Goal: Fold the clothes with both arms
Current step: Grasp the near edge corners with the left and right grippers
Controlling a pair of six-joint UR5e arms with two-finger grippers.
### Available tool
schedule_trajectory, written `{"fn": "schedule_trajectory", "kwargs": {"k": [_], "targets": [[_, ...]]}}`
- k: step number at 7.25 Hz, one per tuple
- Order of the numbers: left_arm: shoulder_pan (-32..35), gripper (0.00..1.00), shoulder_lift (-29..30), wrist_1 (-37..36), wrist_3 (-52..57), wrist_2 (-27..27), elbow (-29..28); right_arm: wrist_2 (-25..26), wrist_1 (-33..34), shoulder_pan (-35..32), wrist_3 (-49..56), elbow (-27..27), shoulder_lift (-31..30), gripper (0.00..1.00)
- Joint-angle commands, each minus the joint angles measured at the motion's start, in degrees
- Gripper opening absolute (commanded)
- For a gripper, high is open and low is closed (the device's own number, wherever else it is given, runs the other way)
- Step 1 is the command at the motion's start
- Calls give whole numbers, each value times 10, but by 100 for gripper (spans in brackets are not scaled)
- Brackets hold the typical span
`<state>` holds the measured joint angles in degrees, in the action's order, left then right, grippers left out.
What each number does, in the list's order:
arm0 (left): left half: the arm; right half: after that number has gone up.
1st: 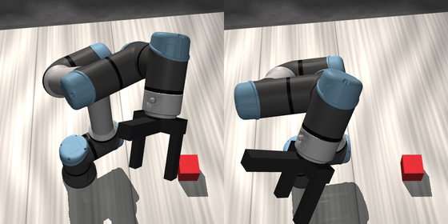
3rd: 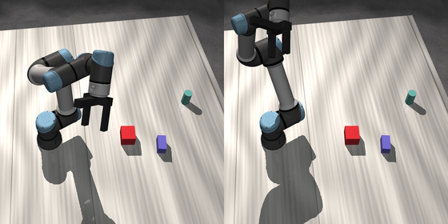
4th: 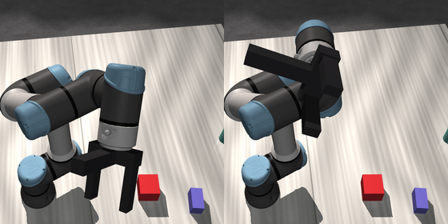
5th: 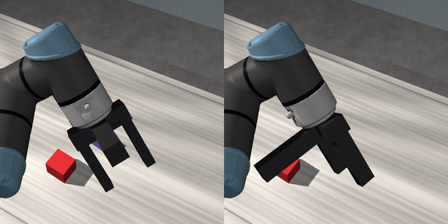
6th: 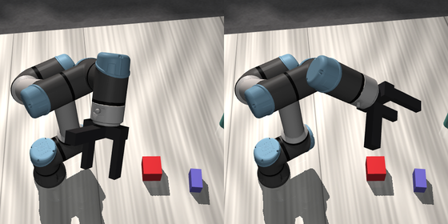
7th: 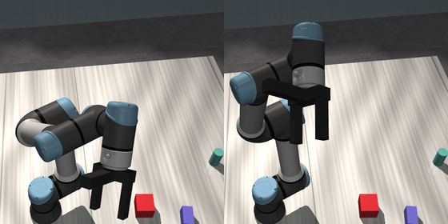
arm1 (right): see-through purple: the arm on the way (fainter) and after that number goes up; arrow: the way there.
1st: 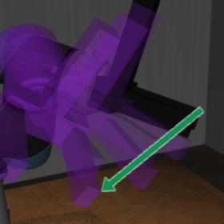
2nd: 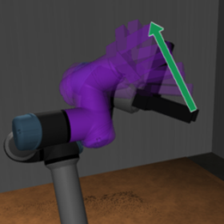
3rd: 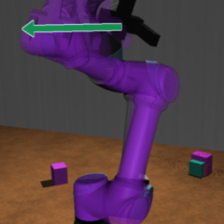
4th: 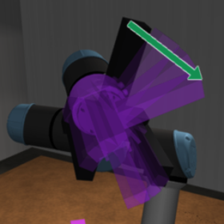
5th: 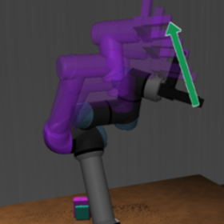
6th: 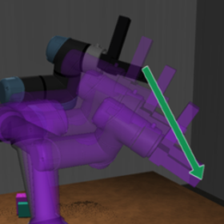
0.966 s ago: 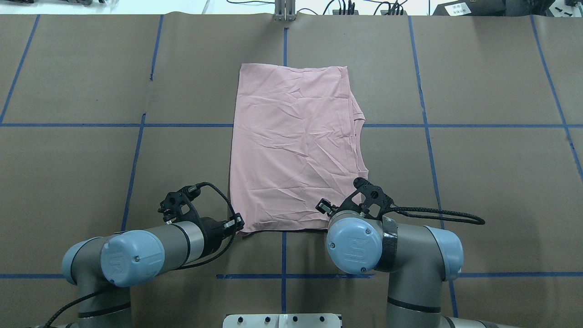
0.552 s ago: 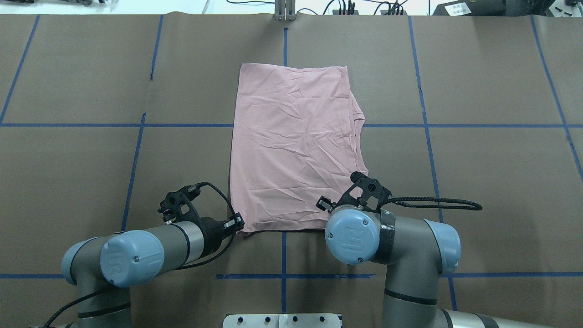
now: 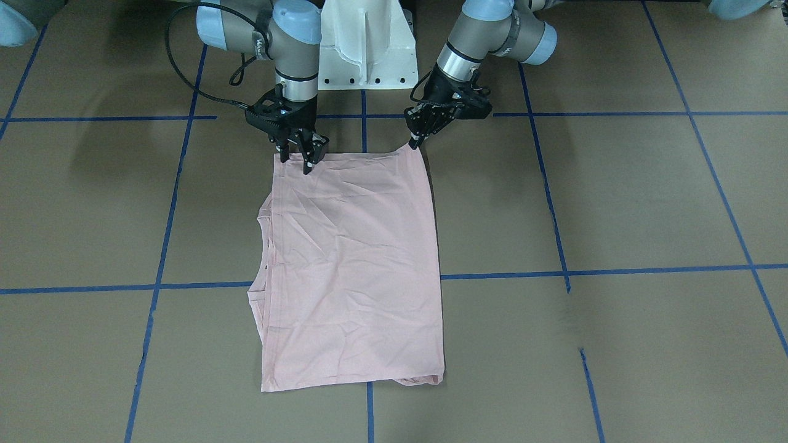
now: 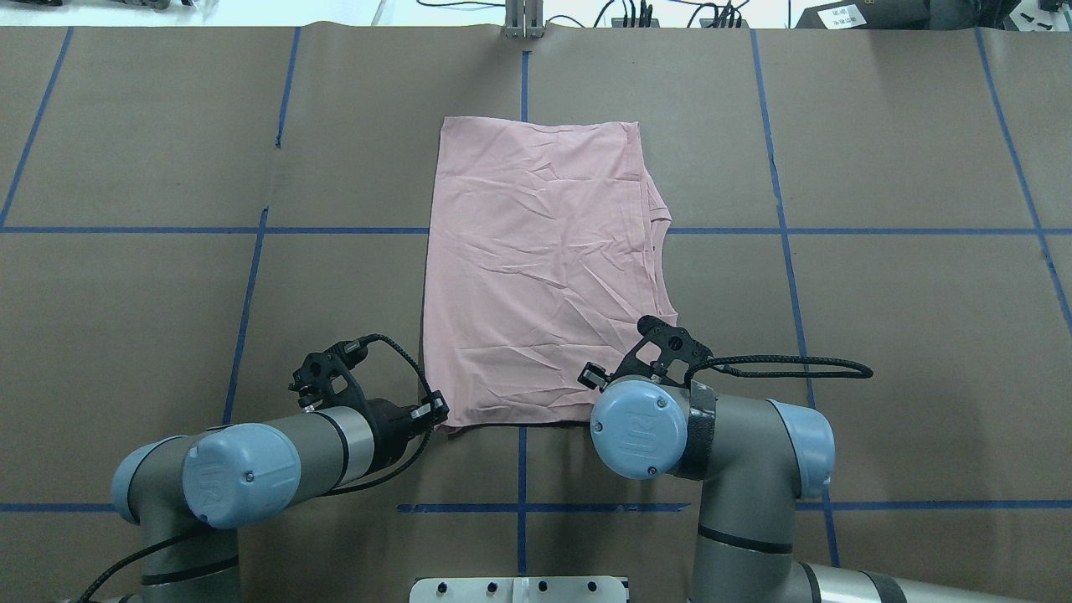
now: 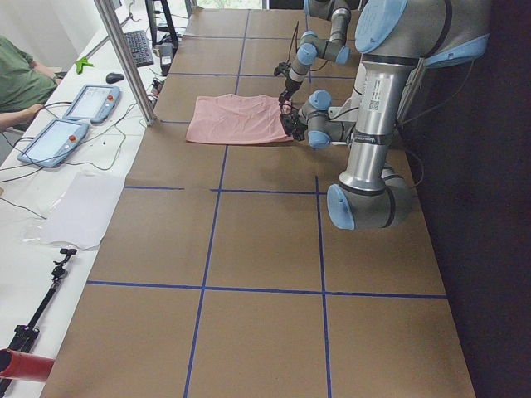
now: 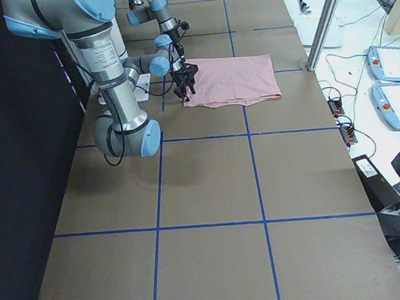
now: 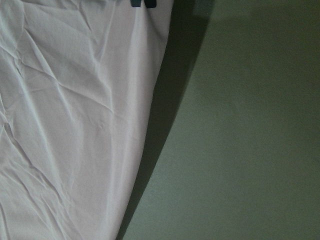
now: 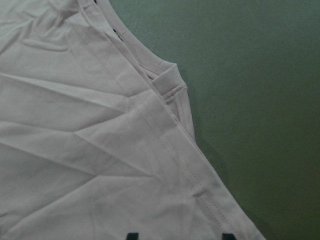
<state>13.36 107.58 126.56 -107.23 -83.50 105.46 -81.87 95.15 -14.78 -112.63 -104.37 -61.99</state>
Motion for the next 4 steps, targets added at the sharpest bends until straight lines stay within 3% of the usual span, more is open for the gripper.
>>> {"fn": "schedule_trajectory", "kwargs": {"k": [1, 3, 4], "targets": [[0, 0, 0, 0, 0, 0, 0, -1, -1, 0, 0, 8, 0, 64], [0, 0, -1, 0, 0, 0, 2, -1, -1, 0, 1, 10, 1, 58], [0, 0, 0, 0, 0, 0, 2, -1, -1, 0, 0, 9, 2, 8]]}}
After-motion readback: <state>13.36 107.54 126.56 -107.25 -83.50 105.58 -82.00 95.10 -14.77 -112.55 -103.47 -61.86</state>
